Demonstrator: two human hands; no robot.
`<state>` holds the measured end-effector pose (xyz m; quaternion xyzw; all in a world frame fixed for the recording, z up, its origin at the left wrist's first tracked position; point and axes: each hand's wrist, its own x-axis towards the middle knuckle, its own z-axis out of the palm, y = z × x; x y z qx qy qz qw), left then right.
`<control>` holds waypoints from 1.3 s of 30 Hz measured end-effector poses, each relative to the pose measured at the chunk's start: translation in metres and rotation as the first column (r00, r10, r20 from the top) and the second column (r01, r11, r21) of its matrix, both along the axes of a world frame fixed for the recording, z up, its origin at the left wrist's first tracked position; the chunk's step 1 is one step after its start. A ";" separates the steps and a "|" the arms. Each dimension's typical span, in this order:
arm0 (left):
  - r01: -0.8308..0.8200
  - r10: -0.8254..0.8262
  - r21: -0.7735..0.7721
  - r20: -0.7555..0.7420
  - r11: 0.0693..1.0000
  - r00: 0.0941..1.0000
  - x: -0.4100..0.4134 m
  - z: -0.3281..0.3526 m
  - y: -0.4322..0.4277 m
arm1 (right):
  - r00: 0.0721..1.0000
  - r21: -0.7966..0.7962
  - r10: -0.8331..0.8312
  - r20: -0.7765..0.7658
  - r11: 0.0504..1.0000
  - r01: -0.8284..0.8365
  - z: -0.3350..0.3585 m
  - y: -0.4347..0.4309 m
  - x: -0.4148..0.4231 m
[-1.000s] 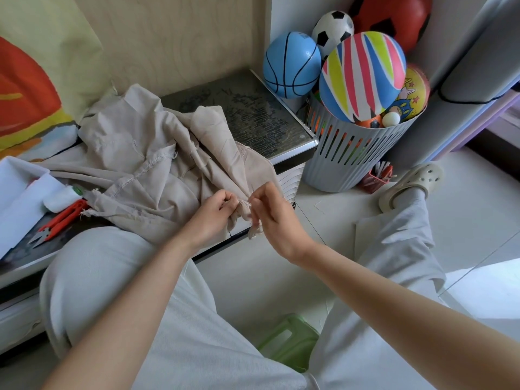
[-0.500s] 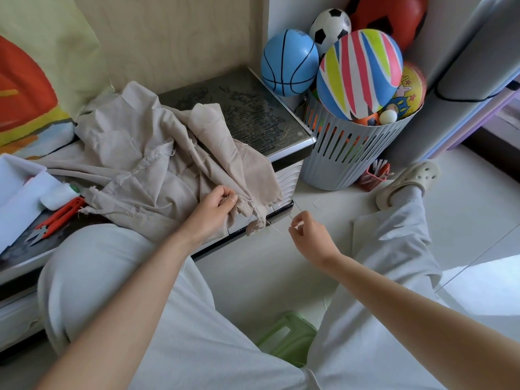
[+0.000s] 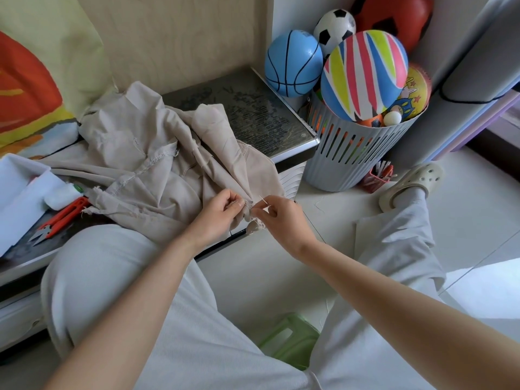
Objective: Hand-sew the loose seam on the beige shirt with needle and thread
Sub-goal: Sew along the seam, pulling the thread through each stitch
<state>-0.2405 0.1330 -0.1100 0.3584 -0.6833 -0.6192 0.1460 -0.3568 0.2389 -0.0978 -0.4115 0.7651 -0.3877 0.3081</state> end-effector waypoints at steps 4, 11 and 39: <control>-0.005 0.005 -0.019 0.006 1.000 1.000 -0.002 -0.001 0.000 | 0.999 0.013 0.025 -0.036 1.000 -0.025 -0.001 0.004 -0.001; -0.007 0.007 0.042 -0.005 0.999 1.000 -0.002 -0.001 0.002 | 0.999 -0.031 0.030 0.040 0.999 -0.029 0.001 0.002 0.001; -0.015 0.015 -0.002 -0.028 1.000 1.000 -0.004 0.004 0.005 | 0.997 0.084 0.046 -0.062 0.996 -0.041 -0.020 0.017 -0.017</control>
